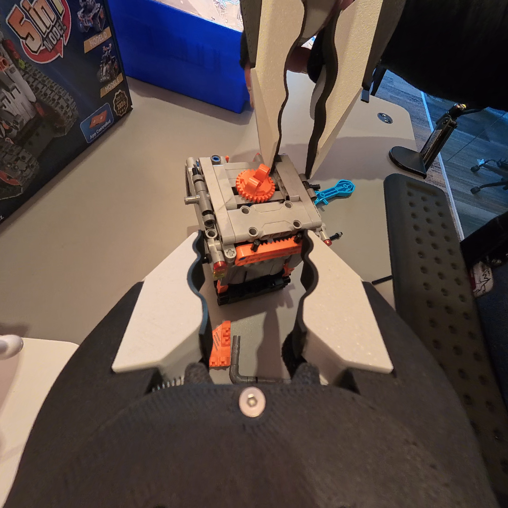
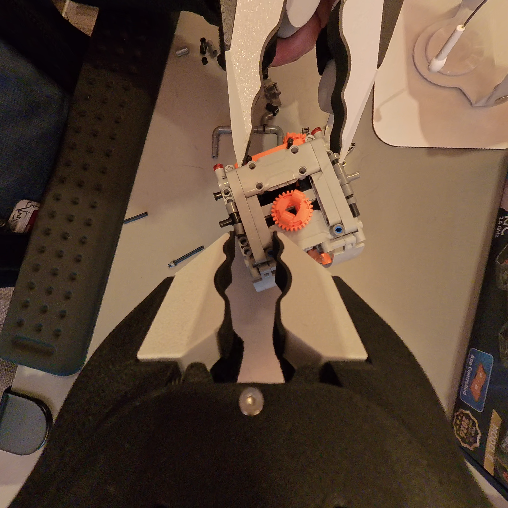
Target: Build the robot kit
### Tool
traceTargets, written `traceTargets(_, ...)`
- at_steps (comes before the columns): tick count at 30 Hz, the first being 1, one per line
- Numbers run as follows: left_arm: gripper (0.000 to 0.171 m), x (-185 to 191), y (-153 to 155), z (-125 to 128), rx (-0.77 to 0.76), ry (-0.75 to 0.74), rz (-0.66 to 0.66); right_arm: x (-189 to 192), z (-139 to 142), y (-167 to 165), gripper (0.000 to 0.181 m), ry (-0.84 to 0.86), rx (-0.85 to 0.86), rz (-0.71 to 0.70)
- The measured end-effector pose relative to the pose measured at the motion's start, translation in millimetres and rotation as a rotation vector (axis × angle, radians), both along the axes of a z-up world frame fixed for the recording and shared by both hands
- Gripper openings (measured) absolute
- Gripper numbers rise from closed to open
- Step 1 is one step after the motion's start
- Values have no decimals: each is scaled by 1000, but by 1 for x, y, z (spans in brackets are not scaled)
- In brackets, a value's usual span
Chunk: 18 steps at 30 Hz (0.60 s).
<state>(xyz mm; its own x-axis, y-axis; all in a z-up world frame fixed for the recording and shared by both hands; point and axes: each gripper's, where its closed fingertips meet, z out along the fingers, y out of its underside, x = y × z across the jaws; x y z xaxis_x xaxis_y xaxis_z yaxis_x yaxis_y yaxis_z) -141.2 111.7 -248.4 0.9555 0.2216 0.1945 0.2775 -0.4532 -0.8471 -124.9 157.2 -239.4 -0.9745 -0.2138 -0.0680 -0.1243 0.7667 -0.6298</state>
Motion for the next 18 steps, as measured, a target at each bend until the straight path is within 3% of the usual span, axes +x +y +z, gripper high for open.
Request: traceTargets(18, 69, -1, 0, -1, -6, -22, -37, 0, 0, -1, 22, 8, 17, 59)
